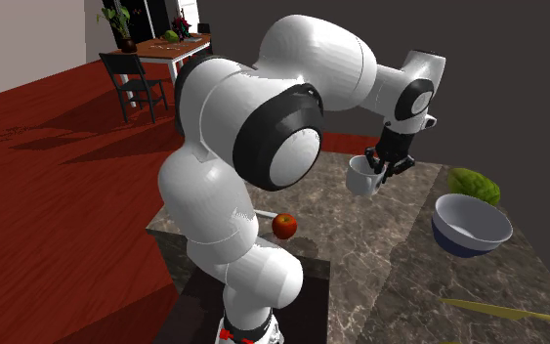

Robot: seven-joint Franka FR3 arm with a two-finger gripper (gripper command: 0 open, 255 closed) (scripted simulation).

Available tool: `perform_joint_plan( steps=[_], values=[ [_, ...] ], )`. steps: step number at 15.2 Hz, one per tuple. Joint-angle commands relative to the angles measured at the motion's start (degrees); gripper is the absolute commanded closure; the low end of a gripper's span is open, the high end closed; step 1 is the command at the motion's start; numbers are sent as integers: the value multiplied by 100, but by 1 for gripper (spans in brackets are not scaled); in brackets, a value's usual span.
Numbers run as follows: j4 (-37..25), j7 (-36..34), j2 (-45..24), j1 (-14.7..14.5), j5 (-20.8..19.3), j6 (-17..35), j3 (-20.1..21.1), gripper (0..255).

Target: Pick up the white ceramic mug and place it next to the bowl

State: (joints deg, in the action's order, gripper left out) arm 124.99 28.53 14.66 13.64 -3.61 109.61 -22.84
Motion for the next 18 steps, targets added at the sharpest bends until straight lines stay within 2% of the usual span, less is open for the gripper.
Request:
perform_joint_plan(
  steps=[1,18],
  values=[
    [141,16,-22,6,1,165,-17,255],
    [995,206,-559,-7,173,1521,-154,255]
  ],
)
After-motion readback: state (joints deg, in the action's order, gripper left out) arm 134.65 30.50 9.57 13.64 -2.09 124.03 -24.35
